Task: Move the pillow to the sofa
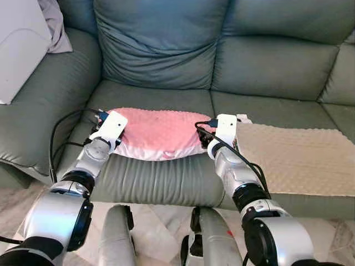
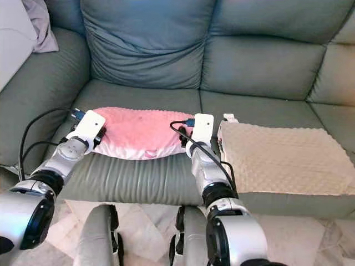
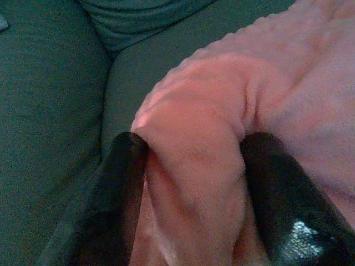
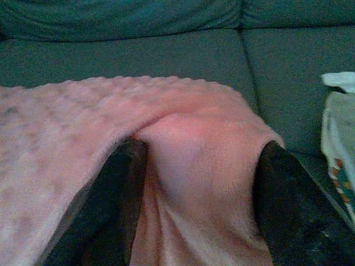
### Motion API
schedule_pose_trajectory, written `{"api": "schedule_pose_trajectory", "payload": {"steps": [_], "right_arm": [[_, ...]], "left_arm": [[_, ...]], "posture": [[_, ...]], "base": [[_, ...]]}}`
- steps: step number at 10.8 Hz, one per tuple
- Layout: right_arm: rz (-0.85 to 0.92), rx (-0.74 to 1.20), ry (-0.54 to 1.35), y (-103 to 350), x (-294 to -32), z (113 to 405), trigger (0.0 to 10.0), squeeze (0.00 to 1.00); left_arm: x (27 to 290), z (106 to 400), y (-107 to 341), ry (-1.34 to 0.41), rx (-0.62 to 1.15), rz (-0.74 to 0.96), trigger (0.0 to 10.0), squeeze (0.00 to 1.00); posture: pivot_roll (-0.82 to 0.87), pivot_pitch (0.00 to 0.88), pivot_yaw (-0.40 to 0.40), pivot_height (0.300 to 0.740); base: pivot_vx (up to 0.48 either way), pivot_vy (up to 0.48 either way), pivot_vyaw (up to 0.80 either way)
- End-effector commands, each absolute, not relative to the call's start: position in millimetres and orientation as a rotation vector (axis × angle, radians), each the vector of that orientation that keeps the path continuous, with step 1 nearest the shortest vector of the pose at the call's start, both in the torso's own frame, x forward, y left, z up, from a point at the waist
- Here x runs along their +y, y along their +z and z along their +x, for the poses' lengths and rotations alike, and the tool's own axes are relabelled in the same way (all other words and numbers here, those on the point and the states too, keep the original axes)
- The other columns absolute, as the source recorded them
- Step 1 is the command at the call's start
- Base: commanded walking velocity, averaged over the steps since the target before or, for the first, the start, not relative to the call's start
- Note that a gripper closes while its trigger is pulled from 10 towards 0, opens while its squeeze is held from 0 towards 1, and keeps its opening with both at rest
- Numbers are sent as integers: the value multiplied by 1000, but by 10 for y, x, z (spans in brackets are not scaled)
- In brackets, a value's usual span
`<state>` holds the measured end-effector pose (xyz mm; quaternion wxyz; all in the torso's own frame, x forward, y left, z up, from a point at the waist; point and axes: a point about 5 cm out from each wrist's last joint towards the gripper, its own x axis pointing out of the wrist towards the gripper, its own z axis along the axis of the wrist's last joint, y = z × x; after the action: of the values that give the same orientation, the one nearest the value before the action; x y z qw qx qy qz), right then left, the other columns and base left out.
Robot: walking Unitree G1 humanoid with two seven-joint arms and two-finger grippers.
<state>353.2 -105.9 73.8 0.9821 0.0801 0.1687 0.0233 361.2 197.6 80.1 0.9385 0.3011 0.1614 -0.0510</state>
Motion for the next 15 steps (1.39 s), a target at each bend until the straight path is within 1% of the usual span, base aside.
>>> {"api": "schedule_pose_trajectory", "payload": {"steps": [1, 3, 5, 7, 8, 9, 11, 12, 13, 14, 15], "right_arm": [[163, 370, -18, 716, -1116, 3493, 10000, 1000], [220, 410, 16, 683, -1018, 3437, 10000, 1000], [292, 406, 114, 685, -905, 3357, 10000, 1000], [327, 388, 116, 760, -993, 3321, 10000, 1000], [329, 389, 112, 771, -1001, 3311, 10000, 1000], [357, 399, 106, 801, -1003, 3258, 10000, 1000], [384, 428, 118, 807, -1006, 3194, 10000, 1000], [382, 444, 136, 793, -1052, 3131, 10000, 1000], [344, 415, 161, 811, -1121, 3079, 10000, 1000], [233, 322, 185, 883, -1220, 3043, 10000, 1000], [217, 313, 179, 887, -1263, 3026, 10000, 1000]], "left_arm": [[2017, 3582, 774, -114, 330, 631, 10000, 1000], [2033, 3578, 773, -109, 330, 629, 10000, 1000], [2068, 3570, 772, -104, 331, 666, 10000, 1000], [2136, 3583, 819, -90, 317, 719, 10000, 1000], [2158, 3580, 822, -83, 319, 716, 10000, 1000], [2236, 3551, 814, -66, 321, 702, 10000, 1000], [2296, 3501, 769, -71, 334, 674, 10000, 1000], [2328, 3460, 735, -75, 334, 655, 10000, 1000], [2364, 3431, 726, -62, 322, 631, 10000, 1000], [2397, 3410, 747, -42, 287, 603, 10000, 1000], [2423, 3365, 720, -41, 283, 602, 10000, 1000]], "posture": [[-75, 39, -107, 627], [-79, 3, -104, 627], [-77, 0, -99, 627], [-70, 0, -85, 627], [-71, 0, -78, 627], [-73, 0, -58, 627], [-68, 0, -50, 627], [-62, 0, -48, 627], [-58, 0, -50, 627], [-47, 0, -50, 627], [-41, 0, -48, 627]], "base": [[0, 0, 0], [0, 0, 0], [0, 0, 0], [0, 0, 0], [0, 0, 0], [0, 0, 0], [0, 0, 0], [0, 0, 0], [0, 0, 0], [0, 0, 0], [0, 0, 0]]}}
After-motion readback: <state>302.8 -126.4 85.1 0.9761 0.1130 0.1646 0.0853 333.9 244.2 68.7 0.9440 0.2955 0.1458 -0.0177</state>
